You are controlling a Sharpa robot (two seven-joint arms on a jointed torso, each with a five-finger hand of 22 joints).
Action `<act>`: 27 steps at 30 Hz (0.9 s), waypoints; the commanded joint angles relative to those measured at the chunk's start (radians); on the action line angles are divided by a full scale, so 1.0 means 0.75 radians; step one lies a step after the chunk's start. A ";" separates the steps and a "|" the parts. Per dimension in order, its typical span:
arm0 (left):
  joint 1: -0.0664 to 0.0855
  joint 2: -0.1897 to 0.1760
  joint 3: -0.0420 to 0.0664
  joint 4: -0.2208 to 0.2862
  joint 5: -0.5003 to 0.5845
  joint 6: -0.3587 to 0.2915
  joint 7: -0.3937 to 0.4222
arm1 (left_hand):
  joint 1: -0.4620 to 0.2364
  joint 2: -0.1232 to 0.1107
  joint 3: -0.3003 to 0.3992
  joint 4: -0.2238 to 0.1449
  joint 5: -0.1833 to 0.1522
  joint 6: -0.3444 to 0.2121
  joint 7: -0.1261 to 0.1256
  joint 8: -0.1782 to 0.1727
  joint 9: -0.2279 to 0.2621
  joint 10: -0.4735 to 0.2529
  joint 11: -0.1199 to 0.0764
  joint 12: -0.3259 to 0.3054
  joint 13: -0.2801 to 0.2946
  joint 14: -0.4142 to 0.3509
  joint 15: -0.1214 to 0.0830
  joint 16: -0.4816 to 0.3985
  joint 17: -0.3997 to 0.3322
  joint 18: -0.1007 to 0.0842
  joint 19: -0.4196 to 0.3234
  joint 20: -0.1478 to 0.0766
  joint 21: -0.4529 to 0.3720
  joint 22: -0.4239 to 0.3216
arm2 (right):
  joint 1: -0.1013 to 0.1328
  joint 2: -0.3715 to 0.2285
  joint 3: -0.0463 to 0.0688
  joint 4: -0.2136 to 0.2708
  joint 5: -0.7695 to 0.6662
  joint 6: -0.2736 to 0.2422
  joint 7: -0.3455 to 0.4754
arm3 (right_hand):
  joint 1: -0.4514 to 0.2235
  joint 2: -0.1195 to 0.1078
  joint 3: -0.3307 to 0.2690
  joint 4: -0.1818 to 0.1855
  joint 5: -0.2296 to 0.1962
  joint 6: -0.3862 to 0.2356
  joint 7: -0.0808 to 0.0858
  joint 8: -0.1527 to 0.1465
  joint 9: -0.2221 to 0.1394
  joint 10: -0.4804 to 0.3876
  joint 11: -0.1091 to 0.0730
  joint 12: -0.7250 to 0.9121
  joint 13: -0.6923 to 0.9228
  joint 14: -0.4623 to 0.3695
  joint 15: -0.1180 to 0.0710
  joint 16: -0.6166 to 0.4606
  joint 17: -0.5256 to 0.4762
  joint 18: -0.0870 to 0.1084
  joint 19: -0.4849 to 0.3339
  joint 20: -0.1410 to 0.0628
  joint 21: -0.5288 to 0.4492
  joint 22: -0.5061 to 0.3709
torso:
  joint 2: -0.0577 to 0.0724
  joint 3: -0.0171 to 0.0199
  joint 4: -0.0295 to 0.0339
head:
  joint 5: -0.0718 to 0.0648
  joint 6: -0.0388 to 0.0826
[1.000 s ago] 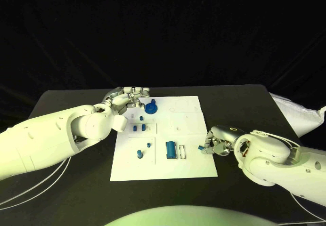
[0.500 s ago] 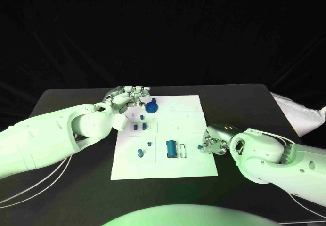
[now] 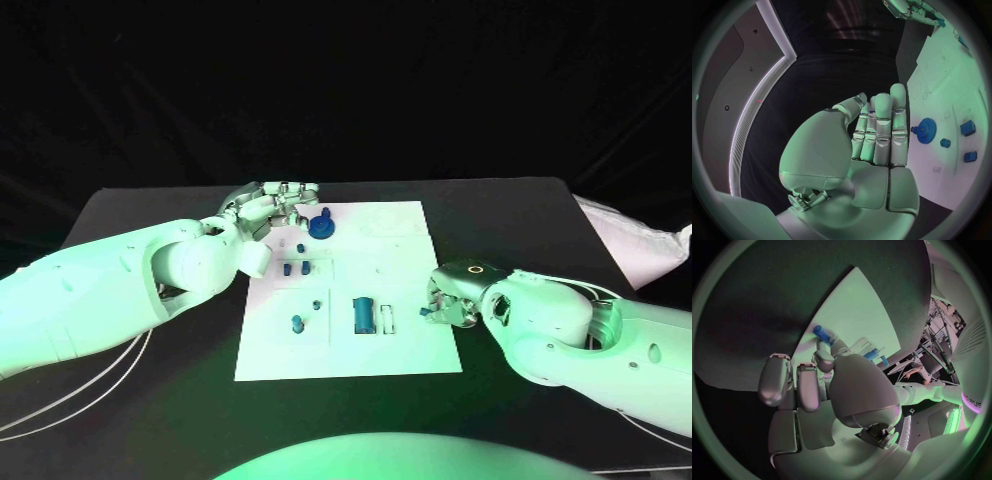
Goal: Assemble the parts on the task board
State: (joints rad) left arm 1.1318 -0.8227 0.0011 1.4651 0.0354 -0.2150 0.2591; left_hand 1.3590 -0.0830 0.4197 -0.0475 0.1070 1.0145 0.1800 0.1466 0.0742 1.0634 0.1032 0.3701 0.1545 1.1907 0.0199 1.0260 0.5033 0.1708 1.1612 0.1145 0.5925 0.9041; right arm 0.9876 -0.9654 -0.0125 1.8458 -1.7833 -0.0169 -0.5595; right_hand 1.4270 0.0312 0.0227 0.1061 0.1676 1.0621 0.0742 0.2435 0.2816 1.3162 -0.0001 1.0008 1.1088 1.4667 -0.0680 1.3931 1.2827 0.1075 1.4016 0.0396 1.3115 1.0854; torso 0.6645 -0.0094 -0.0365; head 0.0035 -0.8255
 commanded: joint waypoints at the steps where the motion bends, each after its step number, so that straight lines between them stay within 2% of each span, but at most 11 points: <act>1: -0.001 0.004 0.001 0.001 -0.004 0.032 -0.001 | 0.001 0.011 -0.005 0.000 0.003 -0.006 0.000 0.004 -0.001 -0.009 -0.003 0.004 0.002 -0.012 -0.002 -0.006 -0.001 0.016 0.003 0.006 -0.006 -0.001 | -0.027 0.012 -0.026 -0.035 0.003 0.177 -0.044 | -0.007 -0.006 0.023 -0.009 -0.003 0.014 -0.001 -0.004 -0.001 0.008 -0.008 0.000 0.006 0.072 -0.009 0.003 0.008 -0.023 0.003 -0.007 0.010 0.007 | 0.000 -0.0003 0.0001 | -0.003 0.002; 4: -0.001 0.005 0.001 0.001 -0.006 0.039 -0.005 | 0.001 0.011 -0.005 0.000 0.003 -0.006 0.000 0.004 -0.001 -0.010 -0.003 0.004 0.002 -0.012 -0.002 -0.006 -0.001 0.016 0.004 0.006 -0.006 -0.001 | -0.027 0.026 -0.028 -0.040 0.042 0.154 -0.047 | 0.016 0.001 0.067 -0.031 0.037 0.023 -0.006 -0.003 0.002 0.011 -0.014 0.002 0.008 0.074 -0.014 0.007 0.016 -0.024 0.006 -0.012 0.015 0.015 | 0.002 0.0004 0.0022 | -0.004 0.002; 6: -0.001 0.006 0.001 0.000 -0.007 0.041 -0.005 | 0.001 0.011 -0.005 0.000 0.003 -0.006 0.000 0.004 -0.001 -0.010 -0.003 0.004 0.002 -0.012 -0.002 -0.006 -0.001 0.016 0.004 0.006 -0.006 -0.001 | -0.027 0.030 -0.028 -0.040 0.070 0.112 -0.048 | 0.020 0.009 0.095 -0.038 0.056 0.025 -0.008 -0.004 0.005 0.016 -0.016 0.005 0.011 0.075 -0.016 0.009 0.020 -0.025 0.008 -0.014 0.017 0.018 | 0.002 0.0012 0.0028 | -0.002 0.002; 11: -0.001 0.008 0.001 -0.001 -0.008 0.041 -0.005 | 0.001 0.011 -0.005 0.000 0.003 -0.006 0.000 0.004 -0.001 -0.010 -0.003 0.004 0.002 -0.012 -0.002 -0.006 -0.001 0.016 0.004 0.006 -0.006 -0.001 | -0.027 0.035 -0.029 -0.033 0.182 -0.061 -0.042 | -0.030 0.015 0.146 -0.020 0.095 0.026 -0.009 -0.007 0.012 0.037 -0.018 0.024 0.026 0.078 -0.016 0.018 0.033 -0.027 0.014 -0.015 0.024 0.030 | 0.001 -0.0003 0.0027 | 0.000 0.002; 15: -0.002 0.010 0.001 -0.001 -0.008 0.041 -0.005 | 0.001 0.011 -0.005 0.000 0.003 -0.006 0.000 0.004 -0.001 -0.010 -0.003 0.004 0.002 -0.012 -0.002 -0.006 -0.001 0.016 0.004 0.006 -0.006 -0.001 | -0.026 0.035 -0.028 -0.016 0.289 -0.218 -0.022 | -0.084 0.004 0.191 0.004 0.103 0.033 -0.012 -0.012 0.020 0.049 -0.018 0.032 0.034 0.080 -0.019 0.022 0.041 -0.028 0.017 -0.018 0.029 0.037 | 0.003 0.0020 0.0021 | 0.007 -0.001; 19: -0.002 0.010 0.001 -0.002 -0.008 0.040 -0.005 | 0.001 0.011 -0.005 0.000 0.003 -0.006 0.000 0.004 -0.001 -0.010 -0.003 0.004 0.002 -0.012 -0.002 -0.006 -0.001 0.016 0.004 0.006 -0.006 -0.001 | -0.024 0.027 -0.026 0.001 0.394 -0.332 0.005 | -0.109 -0.008 0.223 0.014 0.119 0.038 -0.015 -0.015 0.026 0.055 -0.020 0.038 0.041 0.080 -0.020 0.024 0.045 -0.029 0.020 -0.020 0.033 0.044 | 0.002 0.0011 0.0009 | 0.007 -0.002; 21: -0.002 0.010 0.001 -0.002 -0.008 0.040 -0.005 | 0.001 0.011 -0.005 0.000 0.003 -0.006 0.000 0.004 -0.001 -0.010 -0.003 0.004 0.002 -0.012 -0.002 -0.006 -0.001 0.016 0.004 0.006 -0.006 -0.001 | -0.020 0.023 -0.024 0.011 0.454 -0.383 0.024 | -0.133 -0.013 0.243 0.026 0.144 0.042 -0.015 -0.016 0.031 0.061 -0.020 0.045 0.047 0.082 -0.021 0.028 0.051 -0.031 0.023 -0.022 0.037 0.051 | 0.002 0.0007 0.0005 | 0.008 -0.002; 23: -0.002 0.010 0.001 -0.002 -0.008 0.040 -0.006 | 0.001 0.011 -0.005 0.000 0.003 -0.006 0.000 0.004 -0.001 -0.010 -0.003 0.004 0.002 -0.012 -0.002 -0.006 -0.001 0.016 0.004 0.006 -0.006 -0.001 | -0.017 0.022 -0.022 0.020 0.490 -0.417 0.040 | -0.154 -0.016 0.262 0.037 0.174 0.047 -0.017 -0.017 0.035 0.069 -0.022 0.057 0.058 0.083 -0.022 0.032 0.057 -0.032 0.026 -0.023 0.041 0.058 | 0.002 0.0002 0.0006 | 0.008 -0.003; 27: -0.002 0.011 0.001 -0.001 -0.008 0.041 -0.006 | 0.001 0.011 -0.005 0.000 0.003 -0.006 0.000 0.004 -0.001 -0.010 -0.003 0.004 0.002 -0.012 -0.002 -0.006 -0.001 0.016 0.004 0.006 -0.006 -0.001 | -0.014 0.028 -0.021 0.030 0.553 -0.450 0.060 | -0.178 -0.024 0.283 0.047 0.191 0.054 -0.018 -0.017 0.041 0.076 -0.023 0.070 0.071 0.084 -0.023 0.036 0.063 -0.032 0.027 -0.025 0.043 0.062 | 0.002 0.0005 0.0016 | 0.007 -0.004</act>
State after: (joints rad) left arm 1.1309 -0.8166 0.0011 1.4629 0.0341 -0.2038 0.2511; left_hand 1.3590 -0.0830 0.4198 -0.0474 0.1070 1.0145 0.1800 0.1465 0.0742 1.0633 0.1033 0.3714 0.1544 1.1907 0.0199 1.0260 0.5034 0.1708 1.1612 0.1145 0.5925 0.9042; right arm 0.9766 -0.9473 -0.0288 1.8643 -1.4633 -0.2887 -0.5488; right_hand 1.3013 0.0141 0.2188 0.1533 0.3062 1.0899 0.0676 0.2274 0.2942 1.3648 -0.0169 1.0502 1.1607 1.4667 -0.0759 1.4164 1.3080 0.0916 1.4164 0.0249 1.3403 1.1312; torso 0.6664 -0.0089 -0.0355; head 0.0091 -0.8276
